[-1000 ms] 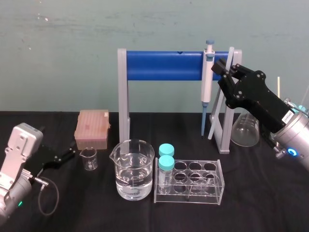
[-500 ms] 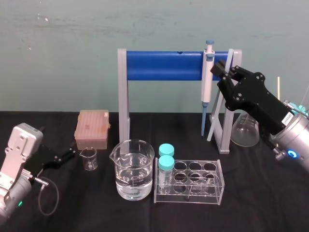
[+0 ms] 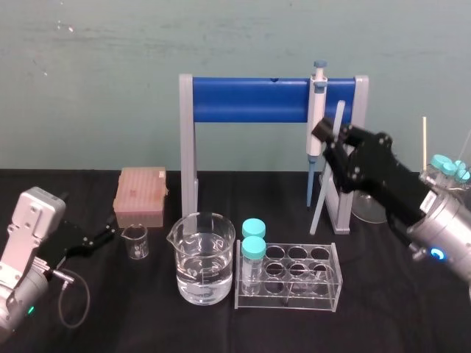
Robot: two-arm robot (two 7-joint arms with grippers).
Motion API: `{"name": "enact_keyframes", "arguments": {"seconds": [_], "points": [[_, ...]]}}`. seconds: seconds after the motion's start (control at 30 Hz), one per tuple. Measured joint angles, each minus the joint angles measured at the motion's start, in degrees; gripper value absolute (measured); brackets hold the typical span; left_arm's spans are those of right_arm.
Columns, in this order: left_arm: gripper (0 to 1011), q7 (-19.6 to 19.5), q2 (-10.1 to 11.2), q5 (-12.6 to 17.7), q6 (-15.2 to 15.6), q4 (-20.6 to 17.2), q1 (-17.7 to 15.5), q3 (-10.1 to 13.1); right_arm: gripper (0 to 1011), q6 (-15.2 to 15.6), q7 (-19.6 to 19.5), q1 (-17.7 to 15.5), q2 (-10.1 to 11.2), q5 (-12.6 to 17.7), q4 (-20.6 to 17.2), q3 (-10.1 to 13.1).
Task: Pick up the stirring rod with one hand, then place it down.
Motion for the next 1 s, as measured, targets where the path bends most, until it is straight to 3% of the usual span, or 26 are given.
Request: {"name": "enact_keyframes", "arguments": {"seconds": [0.37, 0.67, 1.0], "points": [[1000, 0.0, 0.0, 0.0, 0.0, 0.0, 0.0, 0.0, 69, -3.3, 3.3, 0.6, -1.6, -2.4, 7.4, -3.2], [1000, 0.0, 0.0, 0.0, 0.0, 0.0, 0.0, 0.0, 69, -5.0, 3.9, 2.5, -3.1, -5.2, 13.0, -4.6], [1000, 0.0, 0.0, 0.0, 0.0, 0.0, 0.0, 0.0, 69, -5.9, 5.0, 4.6, -5.2, -6.3, 18.3, -5.6]]}}
